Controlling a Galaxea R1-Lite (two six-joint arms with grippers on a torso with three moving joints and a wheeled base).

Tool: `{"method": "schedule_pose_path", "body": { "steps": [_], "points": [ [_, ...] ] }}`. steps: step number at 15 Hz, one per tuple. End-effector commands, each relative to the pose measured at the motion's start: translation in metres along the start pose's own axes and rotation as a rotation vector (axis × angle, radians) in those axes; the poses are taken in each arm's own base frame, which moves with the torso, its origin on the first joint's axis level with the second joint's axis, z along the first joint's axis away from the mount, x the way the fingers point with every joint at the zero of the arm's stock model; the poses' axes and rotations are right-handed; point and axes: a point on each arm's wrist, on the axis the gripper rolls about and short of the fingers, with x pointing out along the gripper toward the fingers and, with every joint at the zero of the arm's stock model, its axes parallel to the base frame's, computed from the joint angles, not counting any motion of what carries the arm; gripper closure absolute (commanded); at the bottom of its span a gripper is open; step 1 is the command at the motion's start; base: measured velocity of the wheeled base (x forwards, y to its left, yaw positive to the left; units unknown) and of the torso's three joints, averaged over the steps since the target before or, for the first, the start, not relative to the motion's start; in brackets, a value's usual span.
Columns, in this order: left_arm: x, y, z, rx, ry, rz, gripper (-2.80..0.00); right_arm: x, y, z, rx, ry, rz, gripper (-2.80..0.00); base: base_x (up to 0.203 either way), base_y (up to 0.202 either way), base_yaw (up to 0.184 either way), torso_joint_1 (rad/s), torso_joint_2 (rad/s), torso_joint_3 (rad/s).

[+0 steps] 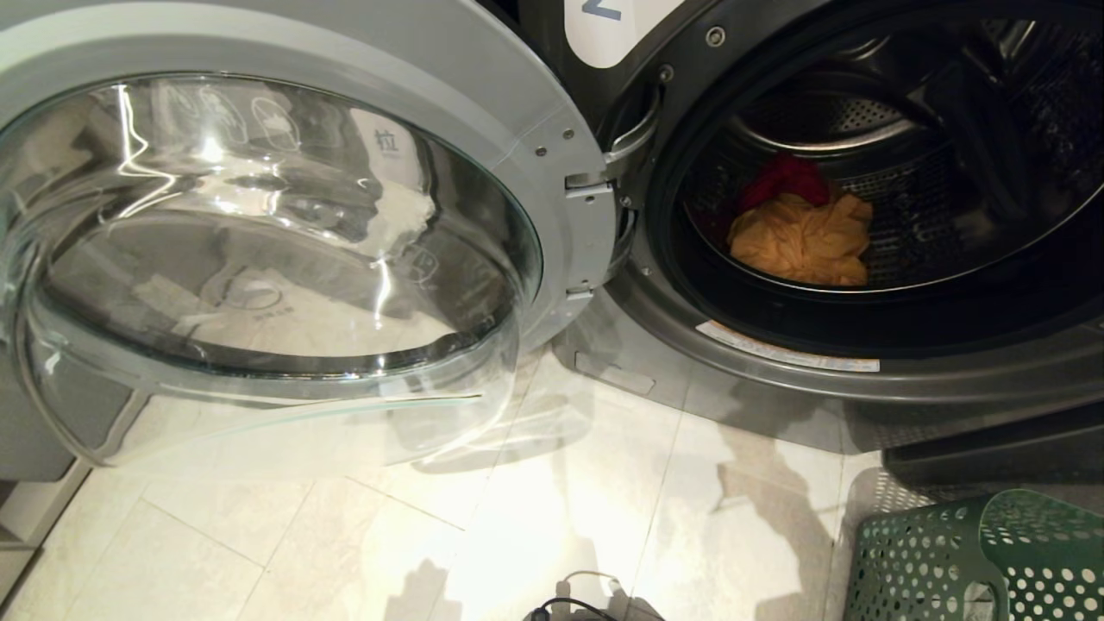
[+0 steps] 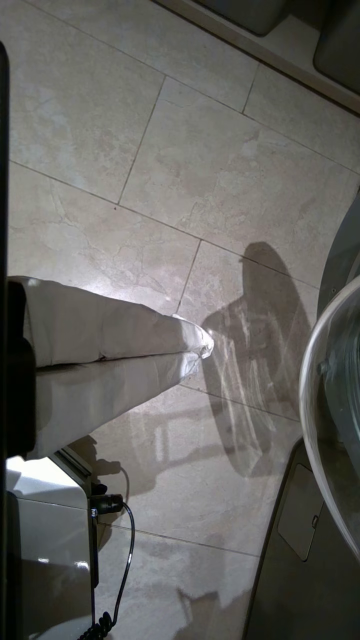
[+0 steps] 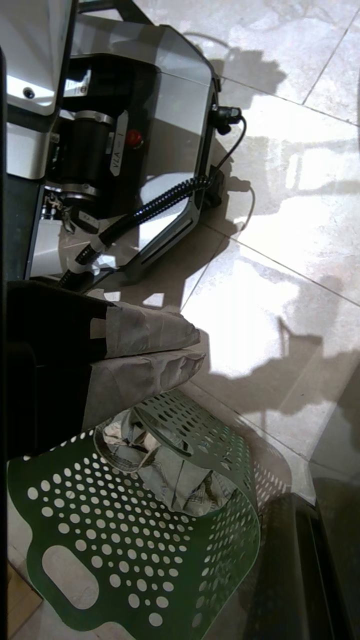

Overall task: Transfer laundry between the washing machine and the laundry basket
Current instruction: Pick a cloth and place it into the basket

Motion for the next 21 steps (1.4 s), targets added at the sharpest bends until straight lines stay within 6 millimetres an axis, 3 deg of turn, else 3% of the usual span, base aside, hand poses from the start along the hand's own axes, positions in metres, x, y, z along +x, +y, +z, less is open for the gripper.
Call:
{"method": "schedule_pose_path", "body": {
  "steps": [1,13,21],
  "points": [
    [0.0001,0.0000,0.0000,0.000,0.002,0.000,0.00,0.0011,0.0001,-0.0016,-0.006,0.009,0.001,0.00,0.000,0.000,0.000,0.000,0.00,0.000],
    [0.0001,0.0001,0.0000,-0.005,0.002,0.003,0.00,0.0021,-0.0001,0.0000,-0.058,-0.012,-0.018,0.00,0.000,0.000,0.000,0.000,0.00,0.000],
    [0.0001,0.0001,0.0000,-0.008,0.002,0.003,0.00,0.0066,0.0004,-0.0003,-0.101,-0.025,-0.020,0.00,0.000,0.000,0.000,0.001,0.00,-0.162]
  ]
}}
